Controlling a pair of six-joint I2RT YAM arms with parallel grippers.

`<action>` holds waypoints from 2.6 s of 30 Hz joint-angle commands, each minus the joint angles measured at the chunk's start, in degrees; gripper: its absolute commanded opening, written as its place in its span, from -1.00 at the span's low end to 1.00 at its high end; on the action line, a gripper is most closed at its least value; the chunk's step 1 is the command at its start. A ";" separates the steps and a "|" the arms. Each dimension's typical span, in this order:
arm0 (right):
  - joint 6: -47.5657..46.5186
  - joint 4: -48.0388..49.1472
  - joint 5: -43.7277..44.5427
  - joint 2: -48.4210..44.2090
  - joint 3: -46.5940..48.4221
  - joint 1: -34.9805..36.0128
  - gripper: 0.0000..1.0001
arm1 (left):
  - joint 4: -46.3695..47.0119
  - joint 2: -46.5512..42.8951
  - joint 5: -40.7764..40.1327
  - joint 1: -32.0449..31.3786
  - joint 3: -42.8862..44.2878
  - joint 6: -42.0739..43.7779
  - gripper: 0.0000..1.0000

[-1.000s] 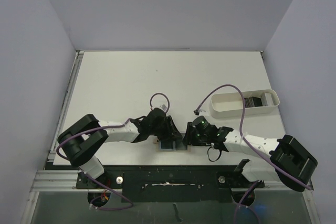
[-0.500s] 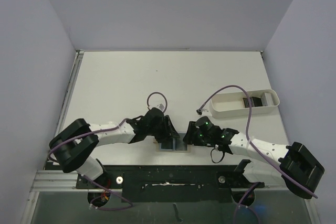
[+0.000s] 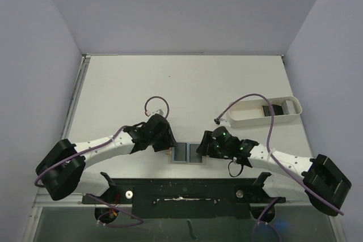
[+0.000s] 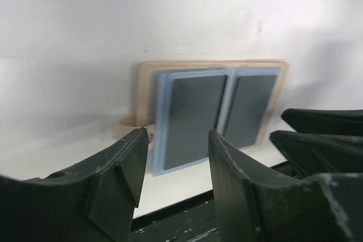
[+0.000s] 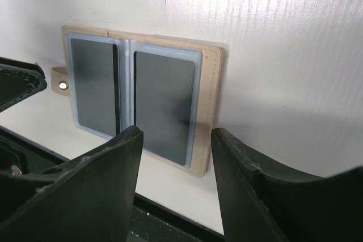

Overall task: Put the credit cards into the card holder
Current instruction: Close the card holder at the center of the board.

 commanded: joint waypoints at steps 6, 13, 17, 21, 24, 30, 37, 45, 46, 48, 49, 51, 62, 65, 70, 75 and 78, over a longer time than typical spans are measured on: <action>2.31 4.24 -0.30 2.11 -0.33 -0.58 0.05 | -5.97 1.58 -2.04 0.51 0.06 4.24 -0.11; 2.02 4.07 -0.32 2.76 -0.06 -0.79 0.05 | -9.41 5.04 -2.95 0.50 1.78 4.46 -0.29; 1.92 3.91 -0.30 2.38 -0.22 -1.07 0.05 | -12.25 5.63 -4.42 0.50 2.53 4.37 -0.35; 1.92 3.95 -0.43 2.08 -0.47 -1.19 0.06 | -13.03 4.92 -5.17 0.60 2.70 4.14 -0.42; 2.10 4.12 -0.52 1.81 -0.72 -1.28 0.06 | -13.44 4.14 -5.12 0.61 2.86 3.90 -0.43; 2.19 4.26 -0.56 1.70 -0.91 -1.34 0.06 | -14.69 2.67 -5.91 0.75 3.07 3.69 -0.42; 2.29 4.43 -0.83 1.67 -0.96 -1.36 0.06 | -16.75 1.45 -7.31 1.18 3.21 3.60 -0.25; 2.29 4.43 -1.00 1.54 -0.92 -1.35 0.06 | -19.70 0.00 -9.51 1.68 4.07 3.56 -0.21; 2.29 4.41 -1.00 1.59 -0.96 -1.36 0.06 | -20.31 -0.16 -10.00 1.77 4.27 3.59 -0.22; 2.38 4.44 -1.01 1.54 -0.91 -1.34 0.06 | -21.74 -0.58 -11.21 1.97 4.79 3.60 -0.22; 2.38 4.39 -1.01 1.48 -0.91 -1.36 0.06 | -22.37 -0.84 -11.77 2.10 5.13 3.52 -0.22; 2.30 4.43 -1.00 1.51 -0.91 -1.36 0.06 | -23.02 -1.57 -12.09 2.45 5.76 3.65 -0.22; 2.04 4.83 -1.22 1.89 -0.57 -1.36 0.06 | -11.91 -4.42 -2.30 2.61 3.46 6.38 0.03; 1.95 4.79 -1.27 1.80 -0.71 -1.32 0.06 | -10.09 -3.00 -1.10 2.61 2.34 7.28 0.08; 1.94 4.95 -1.33 1.88 -0.77 -1.36 0.06 | -10.35 0.13 -1.40 2.61 1.46 7.90 0.10; 1.94 5.60 -1.85 2.27 -0.66 -1.37 0.07 | -12.06 2.54 -2.52 2.60 1.81 7.72 -0.13; 2.01 6.46 -2.44 2.81 -0.57 -1.33 0.07 | -11.33 2.93 -2.18 2.56 1.59 7.72 -0.35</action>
